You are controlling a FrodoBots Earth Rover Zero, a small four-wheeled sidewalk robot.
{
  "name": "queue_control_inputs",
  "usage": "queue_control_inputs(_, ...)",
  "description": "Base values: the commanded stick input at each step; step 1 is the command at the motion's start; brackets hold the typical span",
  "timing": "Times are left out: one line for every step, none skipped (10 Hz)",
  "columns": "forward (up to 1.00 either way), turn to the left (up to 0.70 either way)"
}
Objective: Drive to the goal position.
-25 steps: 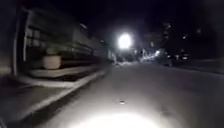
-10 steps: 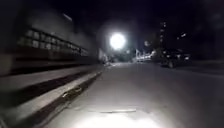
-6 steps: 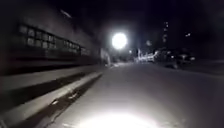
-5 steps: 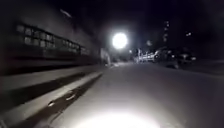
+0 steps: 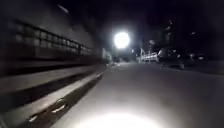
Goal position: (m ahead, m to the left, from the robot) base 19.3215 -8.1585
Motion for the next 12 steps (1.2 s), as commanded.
queue_control_inputs(1.0, 0.0)
queue_control_inputs(1.0, 0.0)
queue_control_inputs(1.0, 0.0)
queue_control_inputs(1.0, 0.0)
queue_control_inputs(1.0, 0.0)
queue_control_inputs(1.0, 0.0)
queue_control_inputs(1.0, 0.0)
queue_control_inputs(1.0, 0.0)
queue_control_inputs(1.0, 0.0)
queue_control_inputs(1.0, -0.18)
queue_control_inputs(1.0, -0.35)
queue_control_inputs(1.0, -0.4)
